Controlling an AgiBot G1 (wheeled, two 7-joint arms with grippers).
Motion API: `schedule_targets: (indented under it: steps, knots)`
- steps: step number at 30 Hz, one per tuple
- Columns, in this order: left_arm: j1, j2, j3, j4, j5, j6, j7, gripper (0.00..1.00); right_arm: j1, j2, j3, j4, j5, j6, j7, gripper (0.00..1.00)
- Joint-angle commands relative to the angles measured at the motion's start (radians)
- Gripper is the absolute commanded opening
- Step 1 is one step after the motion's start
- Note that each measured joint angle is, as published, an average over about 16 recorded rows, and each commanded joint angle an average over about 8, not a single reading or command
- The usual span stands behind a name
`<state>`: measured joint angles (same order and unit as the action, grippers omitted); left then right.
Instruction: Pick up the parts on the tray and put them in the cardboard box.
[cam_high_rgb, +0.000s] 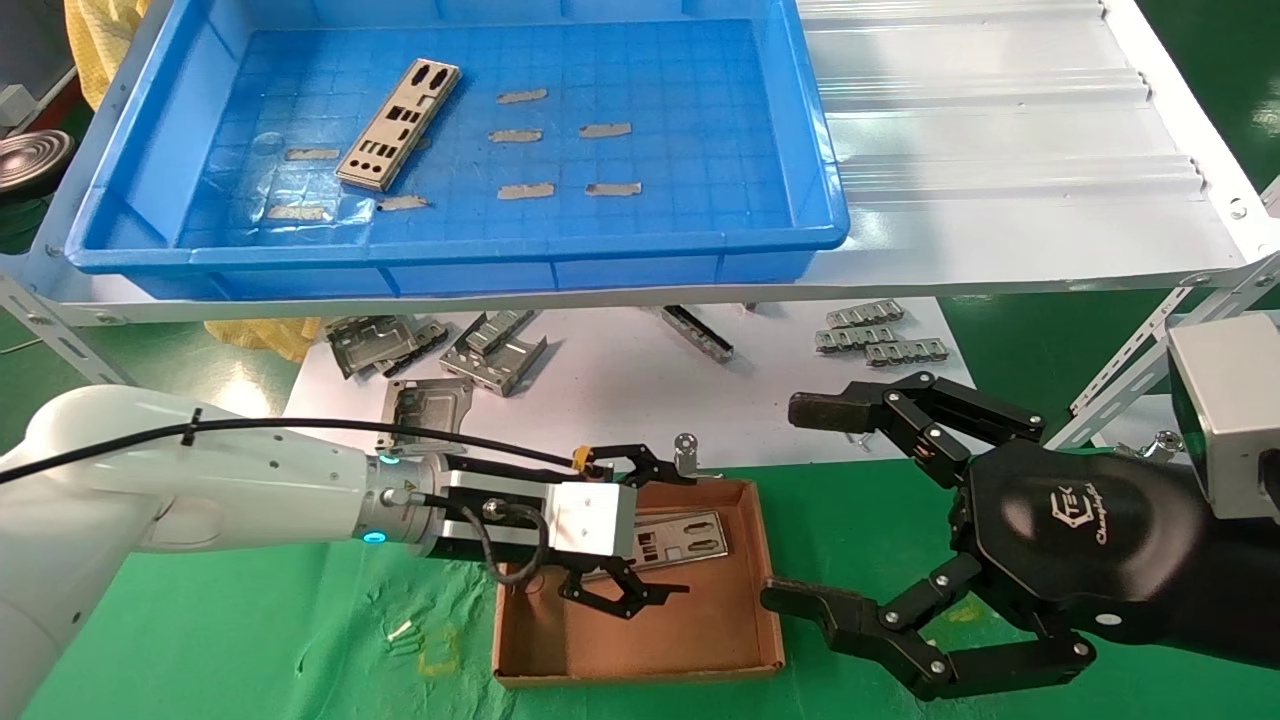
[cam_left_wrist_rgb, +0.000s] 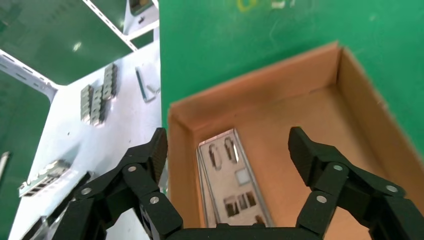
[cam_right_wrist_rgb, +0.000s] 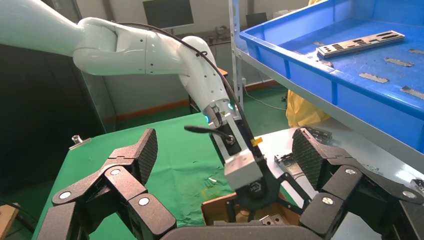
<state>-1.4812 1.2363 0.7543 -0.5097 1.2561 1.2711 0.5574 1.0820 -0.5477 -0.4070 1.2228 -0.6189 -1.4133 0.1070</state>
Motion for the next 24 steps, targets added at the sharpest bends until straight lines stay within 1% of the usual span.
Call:
schedule_targets:
  steps: [1, 4, 9, 12, 16, 24]
  knots:
    - [0.000, -0.004, -0.004, 0.000, -0.012, 0.020, 0.001, 1.00, 0.000, 0.000, 0.000, 0.000, 0.000, 0.000, 0.000, 1.00]
    - [-0.005, -0.018, -0.023, 0.033, -0.063, 0.096, -0.048, 1.00, 0.000, 0.000, 0.000, 0.000, 0.000, 0.000, 0.000, 1.00]
    - [-0.008, -0.040, -0.057, 0.111, -0.158, 0.231, -0.160, 1.00, 0.000, 0.000, 0.000, 0.000, 0.000, 0.000, 0.000, 1.00]
    - [-0.010, -0.050, -0.071, 0.147, -0.202, 0.289, -0.203, 1.00, 0.000, 0.000, 0.000, 0.000, 0.000, 0.000, 0.000, 1.00]
    - [-0.013, -0.056, -0.077, 0.164, -0.221, 0.317, -0.214, 1.00, 0.000, 0.000, 0.000, 0.000, 0.000, 0.000, 0.000, 1.00]
    - [0.000, -0.066, -0.081, 0.125, -0.208, 0.290, -0.213, 1.00, 0.000, 0.000, 0.000, 0.000, 0.000, 0.000, 0.000, 1.00]
